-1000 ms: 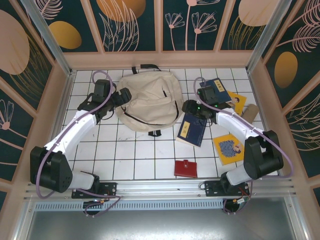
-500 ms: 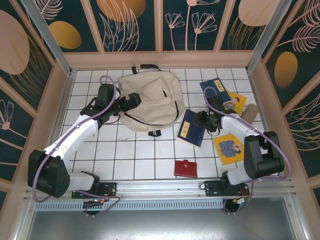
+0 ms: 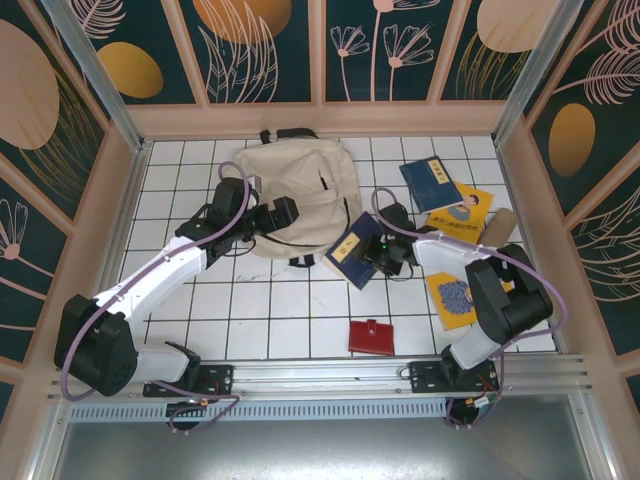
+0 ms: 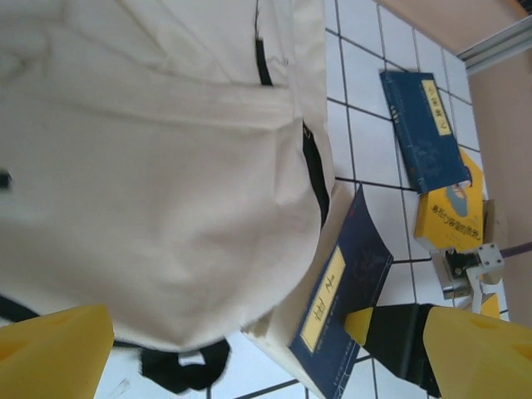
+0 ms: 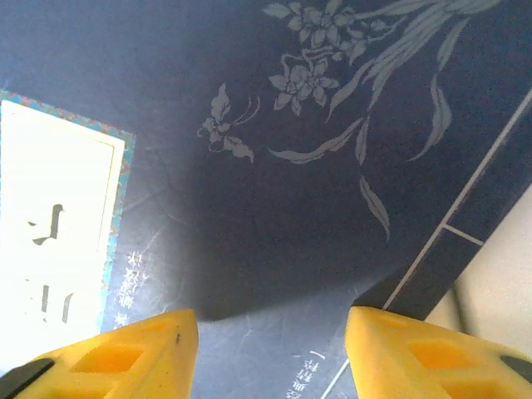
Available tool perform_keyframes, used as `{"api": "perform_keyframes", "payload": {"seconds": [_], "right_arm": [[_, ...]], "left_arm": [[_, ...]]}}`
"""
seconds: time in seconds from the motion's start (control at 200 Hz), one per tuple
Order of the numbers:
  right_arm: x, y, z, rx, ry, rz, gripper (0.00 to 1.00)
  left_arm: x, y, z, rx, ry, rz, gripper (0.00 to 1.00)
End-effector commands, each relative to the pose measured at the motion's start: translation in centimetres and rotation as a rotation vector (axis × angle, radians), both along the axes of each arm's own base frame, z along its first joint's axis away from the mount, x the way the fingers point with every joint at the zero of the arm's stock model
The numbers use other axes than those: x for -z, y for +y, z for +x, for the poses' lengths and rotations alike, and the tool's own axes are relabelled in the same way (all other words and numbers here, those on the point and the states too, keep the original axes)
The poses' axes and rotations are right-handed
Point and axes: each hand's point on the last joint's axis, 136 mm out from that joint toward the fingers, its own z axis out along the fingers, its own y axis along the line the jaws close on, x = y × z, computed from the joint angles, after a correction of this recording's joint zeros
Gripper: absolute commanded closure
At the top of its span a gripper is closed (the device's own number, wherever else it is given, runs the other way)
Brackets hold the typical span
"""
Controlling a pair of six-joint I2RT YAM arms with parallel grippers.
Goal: Pack the student bag
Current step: Move the book to the center of the table.
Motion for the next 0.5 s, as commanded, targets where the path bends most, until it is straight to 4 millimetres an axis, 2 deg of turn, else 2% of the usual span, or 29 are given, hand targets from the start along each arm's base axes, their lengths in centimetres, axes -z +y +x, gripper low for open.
{"api": "perform_keyframes", "payload": {"seconds": [0.0, 0.135, 0.21, 0.385, 0.49], "right_arm": [[-0.6, 1.5, 1.0, 0.006, -0.009, 0.009, 0.49], [-3.6, -0.7, 3.9, 0.007, -0.13, -0.106, 0.48], [-4.1, -0.9, 5.2, -0.039, -0.161, -0.101, 0.46], [-2.4, 0.0, 8.3, -0.122, -0.138, -0.064, 0.45], [-0.7, 0.7, 9.7, -0.145, -0.108, -0.055, 0.47]], "left_arm": [[-0.4, 0.1, -0.3, -0.022, -0.017, -0.019, 0.04], [0.1, 0.4, -0.7, -0.033, -0.005, -0.012, 0.05], [0.1, 0.4, -0.8, -0.035, -0.005, -0.013, 0.04], [-0.1, 0.5, -0.8, -0.051, -0.012, -0.023, 0.04], [-0.4, 0.6, -0.9, -0.051, -0.023, -0.028, 0.03]]}}
